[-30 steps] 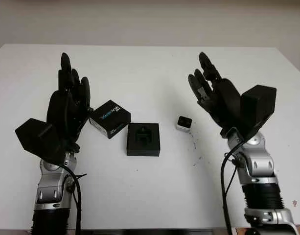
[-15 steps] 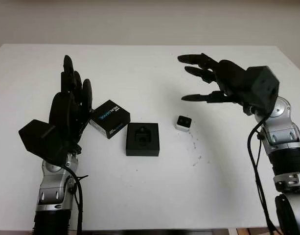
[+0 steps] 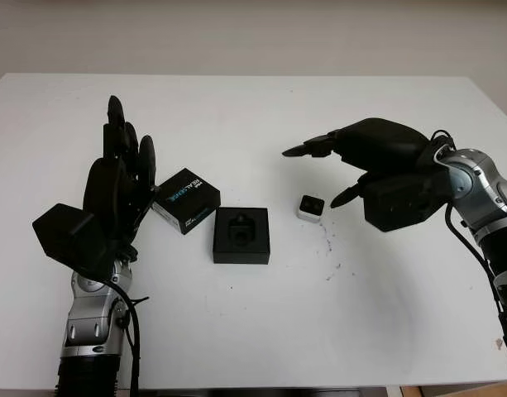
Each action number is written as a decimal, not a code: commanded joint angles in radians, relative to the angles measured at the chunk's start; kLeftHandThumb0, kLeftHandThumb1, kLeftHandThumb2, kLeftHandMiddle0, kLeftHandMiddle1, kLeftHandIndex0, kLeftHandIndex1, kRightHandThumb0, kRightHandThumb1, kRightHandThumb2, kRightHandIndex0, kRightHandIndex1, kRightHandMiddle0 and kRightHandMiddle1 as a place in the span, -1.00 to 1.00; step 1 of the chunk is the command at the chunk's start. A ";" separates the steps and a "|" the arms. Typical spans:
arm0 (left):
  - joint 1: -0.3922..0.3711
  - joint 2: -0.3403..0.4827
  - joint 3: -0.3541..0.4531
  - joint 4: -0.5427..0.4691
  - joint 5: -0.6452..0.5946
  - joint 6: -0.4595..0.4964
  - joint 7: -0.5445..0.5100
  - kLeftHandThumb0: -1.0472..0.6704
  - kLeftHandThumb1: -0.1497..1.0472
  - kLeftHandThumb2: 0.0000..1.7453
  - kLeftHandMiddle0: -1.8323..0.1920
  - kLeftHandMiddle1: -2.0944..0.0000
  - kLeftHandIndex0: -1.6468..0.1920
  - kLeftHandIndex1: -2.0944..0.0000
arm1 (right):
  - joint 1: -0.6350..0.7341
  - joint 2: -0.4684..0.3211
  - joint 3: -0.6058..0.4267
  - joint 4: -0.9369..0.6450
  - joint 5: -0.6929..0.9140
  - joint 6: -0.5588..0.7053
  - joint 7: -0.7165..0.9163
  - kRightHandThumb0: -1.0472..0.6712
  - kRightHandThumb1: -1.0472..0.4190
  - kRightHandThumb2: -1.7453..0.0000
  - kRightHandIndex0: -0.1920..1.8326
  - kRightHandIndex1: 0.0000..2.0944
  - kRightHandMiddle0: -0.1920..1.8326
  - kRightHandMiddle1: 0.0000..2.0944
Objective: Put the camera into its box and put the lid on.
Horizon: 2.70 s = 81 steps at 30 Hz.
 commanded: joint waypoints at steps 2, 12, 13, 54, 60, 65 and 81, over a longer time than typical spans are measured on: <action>0.000 0.007 0.004 -0.007 -0.001 -0.004 -0.003 -0.47 1.00 -0.30 0.97 0.95 0.97 0.95 | -0.042 -0.032 0.025 0.030 -0.039 -0.049 -0.029 0.09 -0.60 0.93 -0.41 -0.90 -0.37 -0.92; -0.001 0.006 0.002 -0.001 0.002 -0.009 -0.003 -0.46 1.00 -0.31 0.96 0.95 0.97 0.95 | -0.077 -0.034 0.064 0.120 -0.075 -0.120 -0.071 0.07 -0.65 0.93 -0.40 -0.91 -0.37 -0.94; -0.001 0.007 0.002 -0.002 0.003 -0.008 -0.004 -0.47 1.00 -0.30 0.97 0.95 0.97 0.95 | -0.078 -0.032 0.069 0.128 -0.080 -0.123 -0.079 0.06 -0.67 0.93 -0.40 -0.91 -0.37 -0.94; 0.013 0.010 0.003 -0.014 0.003 -0.008 -0.003 -0.48 1.00 -0.31 0.97 0.95 0.95 0.94 | -0.132 0.047 0.217 0.377 -0.193 -0.185 -0.402 -0.07 -0.79 0.93 -0.28 -0.88 -0.23 -0.87; 0.013 0.007 0.003 -0.018 -0.006 -0.002 -0.005 -0.48 1.00 -0.32 0.97 0.95 0.96 0.95 | -0.133 0.045 0.232 0.395 -0.212 -0.198 -0.465 -0.05 -0.79 0.94 -0.36 -0.45 -0.41 -0.12; 0.015 0.010 0.002 -0.024 -0.004 0.010 -0.006 -0.48 1.00 -0.32 0.97 0.95 0.96 0.95 | -0.134 0.046 0.241 0.413 -0.228 -0.217 -0.519 -0.03 -0.79 0.94 -0.45 -0.11 -0.40 0.04; 0.019 0.009 0.003 -0.021 -0.002 0.002 -0.007 -0.47 1.00 -0.32 0.98 0.95 0.97 0.95 | -0.145 0.047 0.261 0.438 -0.229 -0.226 -0.532 -0.10 -0.86 0.93 -0.56 0.23 -0.35 0.21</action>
